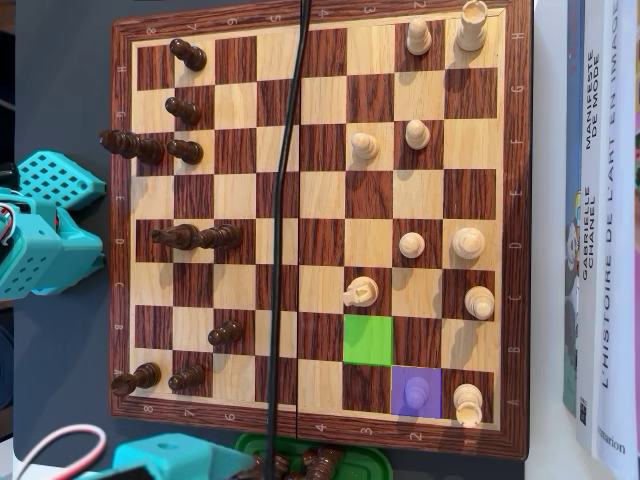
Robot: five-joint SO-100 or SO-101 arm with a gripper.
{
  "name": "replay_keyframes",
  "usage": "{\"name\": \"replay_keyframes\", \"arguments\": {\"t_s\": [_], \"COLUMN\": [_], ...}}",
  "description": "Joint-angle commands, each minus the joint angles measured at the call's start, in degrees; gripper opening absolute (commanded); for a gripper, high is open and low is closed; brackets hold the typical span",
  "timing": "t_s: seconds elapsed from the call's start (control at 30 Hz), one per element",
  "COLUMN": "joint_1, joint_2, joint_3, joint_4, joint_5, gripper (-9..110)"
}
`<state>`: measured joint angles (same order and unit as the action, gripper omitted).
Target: Play chess
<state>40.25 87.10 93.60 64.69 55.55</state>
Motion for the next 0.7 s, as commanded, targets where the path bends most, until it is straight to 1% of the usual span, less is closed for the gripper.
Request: {"name": "replay_keyframes", "arguments": {"t_s": [0.0, 0.13, 0.3, 0.67], "joint_1": [0.53, 0.18, -0.09, -1.49], "joint_2": [-0.09, -0.44, -0.18, 0.09], "joint_3": [-3.25, -3.16, -2.81, -3.34], "joint_4": [-0.53, -0.09, 0.00, 0.00], "joint_5": [-0.18, -0.18, -0.18, -0.18], "gripper": [3, 3, 16, 17]}}
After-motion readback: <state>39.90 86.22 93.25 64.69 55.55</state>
